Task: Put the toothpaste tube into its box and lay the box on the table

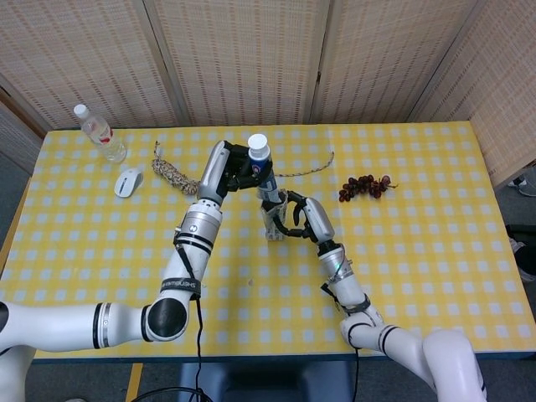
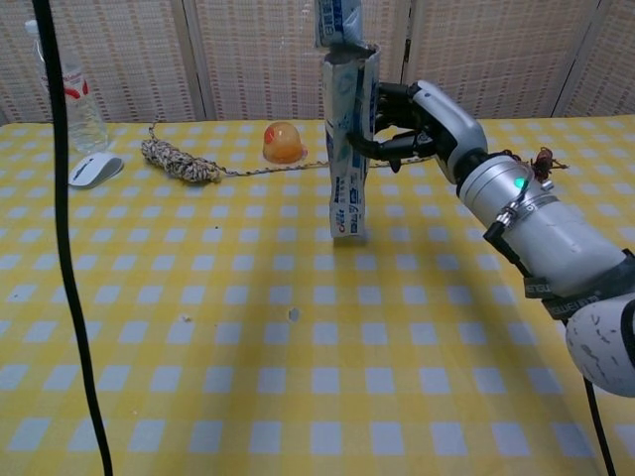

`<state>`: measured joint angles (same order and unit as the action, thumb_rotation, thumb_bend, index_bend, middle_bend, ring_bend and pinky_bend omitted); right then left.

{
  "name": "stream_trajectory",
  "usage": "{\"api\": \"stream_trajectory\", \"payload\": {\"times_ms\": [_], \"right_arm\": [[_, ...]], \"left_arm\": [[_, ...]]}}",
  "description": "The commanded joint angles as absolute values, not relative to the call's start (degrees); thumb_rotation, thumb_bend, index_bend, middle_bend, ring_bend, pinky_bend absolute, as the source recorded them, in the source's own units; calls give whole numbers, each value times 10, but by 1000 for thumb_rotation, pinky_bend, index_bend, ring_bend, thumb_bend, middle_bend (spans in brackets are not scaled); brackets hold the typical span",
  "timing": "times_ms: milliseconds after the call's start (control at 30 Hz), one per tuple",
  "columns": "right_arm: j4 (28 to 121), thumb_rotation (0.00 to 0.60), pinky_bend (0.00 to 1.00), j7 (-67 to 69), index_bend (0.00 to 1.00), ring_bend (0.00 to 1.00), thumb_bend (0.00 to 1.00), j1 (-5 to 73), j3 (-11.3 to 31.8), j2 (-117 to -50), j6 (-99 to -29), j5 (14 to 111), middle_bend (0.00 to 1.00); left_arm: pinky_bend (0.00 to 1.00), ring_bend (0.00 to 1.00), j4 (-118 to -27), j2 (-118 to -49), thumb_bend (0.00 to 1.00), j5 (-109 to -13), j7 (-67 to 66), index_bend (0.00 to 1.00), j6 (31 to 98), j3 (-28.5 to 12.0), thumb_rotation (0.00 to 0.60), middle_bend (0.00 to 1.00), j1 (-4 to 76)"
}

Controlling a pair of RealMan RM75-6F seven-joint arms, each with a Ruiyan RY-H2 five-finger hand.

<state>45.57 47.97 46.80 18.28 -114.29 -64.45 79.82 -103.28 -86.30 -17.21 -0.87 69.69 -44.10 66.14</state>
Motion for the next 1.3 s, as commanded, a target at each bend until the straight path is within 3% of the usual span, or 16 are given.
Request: {"api": "stream_trajectory", "payload": {"times_ms": [33, 1300], "right_arm": [[454, 600, 710, 480, 627, 675, 406, 469, 185, -1145, -645, 796, 558], [408, 600, 710, 475, 632, 676, 406, 505, 203, -1168, -620, 777, 561]], "left_arm": [[1000, 1000, -1026, -866, 843, -172, -11, 932, 699, -441, 600, 1000, 662], [1000, 1000, -990, -899, 845, -175, -28, 930, 705, -455, 600, 1000, 682]]}}
